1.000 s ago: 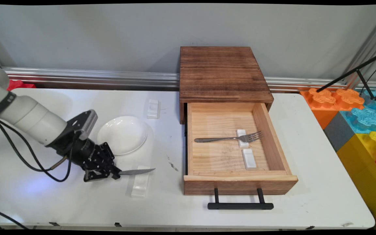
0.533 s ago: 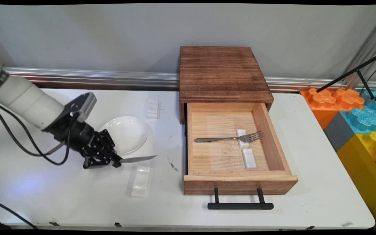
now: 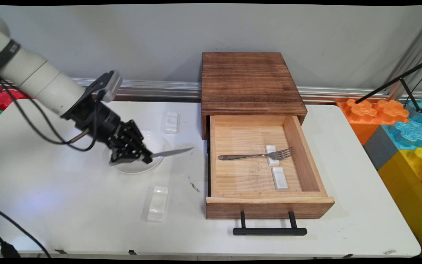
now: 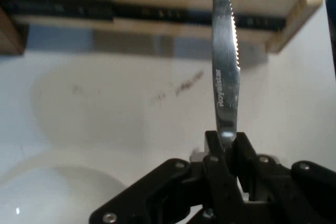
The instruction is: Place the picked object into the drawer
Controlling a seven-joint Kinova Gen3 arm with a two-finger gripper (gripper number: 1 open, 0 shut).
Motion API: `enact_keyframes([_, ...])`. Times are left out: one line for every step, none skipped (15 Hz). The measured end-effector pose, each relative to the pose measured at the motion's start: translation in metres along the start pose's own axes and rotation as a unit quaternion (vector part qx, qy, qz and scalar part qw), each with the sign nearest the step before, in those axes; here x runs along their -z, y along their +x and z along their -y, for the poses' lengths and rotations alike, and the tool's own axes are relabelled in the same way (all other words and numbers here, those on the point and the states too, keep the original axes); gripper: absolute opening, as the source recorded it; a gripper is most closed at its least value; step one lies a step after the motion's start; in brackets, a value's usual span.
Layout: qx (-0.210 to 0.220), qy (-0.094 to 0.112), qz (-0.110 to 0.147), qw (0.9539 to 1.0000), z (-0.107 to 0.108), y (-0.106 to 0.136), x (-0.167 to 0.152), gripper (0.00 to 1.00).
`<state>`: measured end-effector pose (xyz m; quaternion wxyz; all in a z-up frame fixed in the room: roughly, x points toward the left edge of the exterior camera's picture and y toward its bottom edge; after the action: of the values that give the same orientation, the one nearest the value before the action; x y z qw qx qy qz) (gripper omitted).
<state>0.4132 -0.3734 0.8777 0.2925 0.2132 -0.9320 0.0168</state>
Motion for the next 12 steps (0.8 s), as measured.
enact_keyframes([0.001, 0.0, -0.001, 1.0, 0.002, 0.006, 0.0, 0.0])
enact_keyframes([0.002, 0.0, -0.003, 1.0, 0.004, 0.015, 0.0, 0.0])
enact_keyframes([0.005, -0.001, -0.005, 1.0, 0.007, 0.026, -0.001, 0.0])
enact_keyframes([0.008, -0.002, -0.007, 0.9999, 0.009, 0.036, -0.003, 0.0])
enact_keyframes([0.011, -0.003, -0.009, 0.9999, 0.01, 0.045, -0.004, 0.0])
enact_keyframes([0.014, -0.005, -0.011, 0.9998, 0.011, 0.055, -0.006, 0.0])
enact_keyframes([0.017, -0.007, -0.014, 0.9997, 0.012, 0.066, -0.009, 0.0])
enact_keyframes([0.02, -0.01, -0.016, 0.9996, 0.013, 0.076, -0.013, 0.0])
enact_keyframes([0.021, -0.012, -0.017, 0.9996, 0.012, 0.083, -0.016, 0.0])
enact_keyframes([0.022, -0.016, -0.019, 0.9994, 0.013, 0.094, -0.022, 0.0])
enact_keyframes([0.023, -0.018, -0.021, 0.9994, 0.013, 0.102, -0.026, 0.0])
enact_keyframes([0.023, -0.02, -0.022, 0.9993, 0.013, 0.111, -0.031, 0.0])
